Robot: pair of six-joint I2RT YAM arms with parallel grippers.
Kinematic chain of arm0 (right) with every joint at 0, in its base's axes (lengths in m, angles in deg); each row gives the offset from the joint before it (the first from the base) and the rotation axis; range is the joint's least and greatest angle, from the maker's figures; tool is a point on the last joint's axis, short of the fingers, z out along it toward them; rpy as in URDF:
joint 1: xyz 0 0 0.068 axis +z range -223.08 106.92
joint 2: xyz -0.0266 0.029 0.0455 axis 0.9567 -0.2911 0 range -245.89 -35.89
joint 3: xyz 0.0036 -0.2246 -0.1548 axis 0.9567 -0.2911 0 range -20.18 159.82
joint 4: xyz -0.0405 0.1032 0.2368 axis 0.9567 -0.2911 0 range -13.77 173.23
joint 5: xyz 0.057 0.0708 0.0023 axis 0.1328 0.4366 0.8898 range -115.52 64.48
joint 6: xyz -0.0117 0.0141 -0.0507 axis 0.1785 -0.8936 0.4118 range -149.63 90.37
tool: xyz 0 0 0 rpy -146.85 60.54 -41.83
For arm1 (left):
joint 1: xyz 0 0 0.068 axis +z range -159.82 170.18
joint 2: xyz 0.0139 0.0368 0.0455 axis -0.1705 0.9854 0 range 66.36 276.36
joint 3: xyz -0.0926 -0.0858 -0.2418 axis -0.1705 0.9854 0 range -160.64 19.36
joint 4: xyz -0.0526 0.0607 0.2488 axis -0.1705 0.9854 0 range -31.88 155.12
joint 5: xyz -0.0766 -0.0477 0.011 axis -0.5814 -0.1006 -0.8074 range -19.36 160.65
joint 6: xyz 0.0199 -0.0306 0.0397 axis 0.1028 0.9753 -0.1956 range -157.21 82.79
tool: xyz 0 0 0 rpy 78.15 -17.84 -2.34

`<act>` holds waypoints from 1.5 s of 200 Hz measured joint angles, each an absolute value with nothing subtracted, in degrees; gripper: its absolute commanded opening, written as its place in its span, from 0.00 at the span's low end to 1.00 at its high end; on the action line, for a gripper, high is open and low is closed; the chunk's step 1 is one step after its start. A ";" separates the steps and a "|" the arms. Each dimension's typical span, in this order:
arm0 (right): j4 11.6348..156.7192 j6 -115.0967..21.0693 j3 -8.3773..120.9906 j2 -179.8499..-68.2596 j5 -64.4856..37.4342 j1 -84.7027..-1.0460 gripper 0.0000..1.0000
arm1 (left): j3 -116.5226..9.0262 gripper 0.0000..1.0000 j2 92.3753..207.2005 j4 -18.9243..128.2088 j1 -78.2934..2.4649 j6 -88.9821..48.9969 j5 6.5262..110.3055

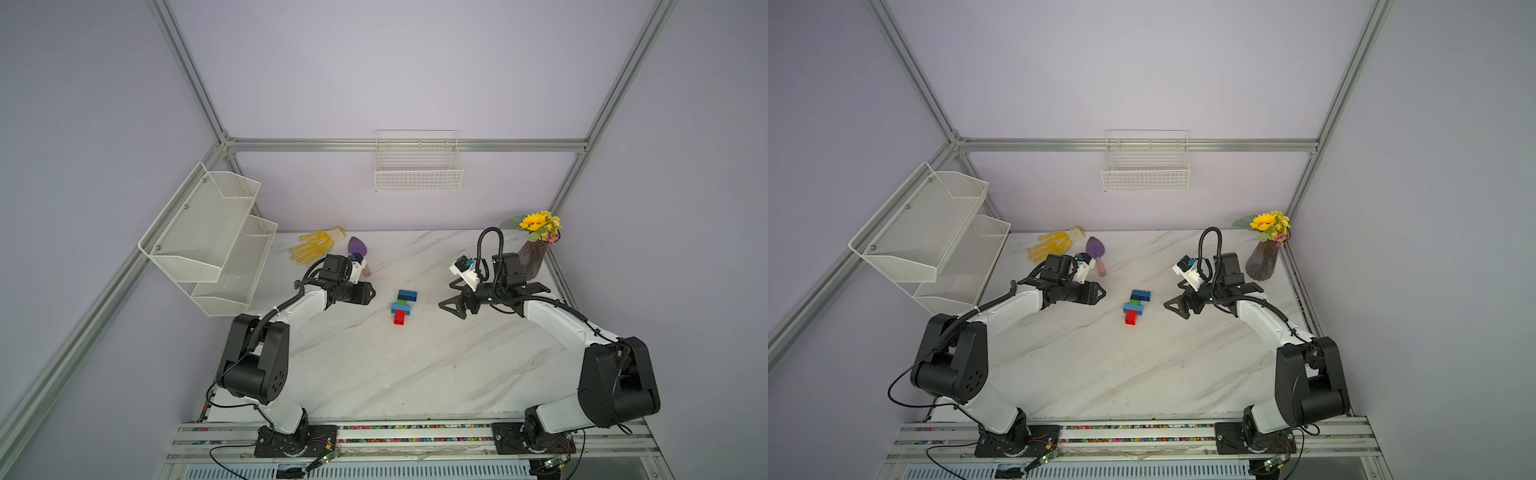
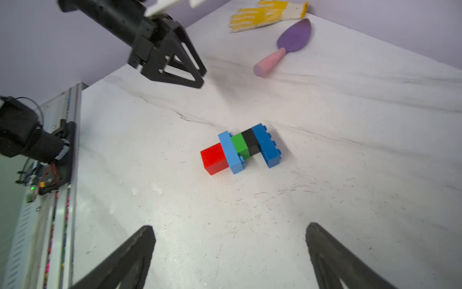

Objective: Assemble the letter f with lego
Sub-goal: Reset both arms

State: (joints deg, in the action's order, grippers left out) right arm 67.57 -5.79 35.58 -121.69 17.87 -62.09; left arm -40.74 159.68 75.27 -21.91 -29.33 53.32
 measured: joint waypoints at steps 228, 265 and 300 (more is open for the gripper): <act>142.40 -31.43 3.52 -138.26 -17.56 -75.23 0.97 | -5.11 1.00 144.36 29.02 -12.91 -32.33 82.72; 142.78 -32.68 4.04 -138.26 -21.58 -75.23 0.97 | -5.11 1.00 144.53 27.43 -12.84 -32.39 83.11; 142.82 -33.27 4.04 -138.26 -22.56 -75.23 0.97 | -3.41 1.00 141.80 27.69 -12.82 -32.37 83.38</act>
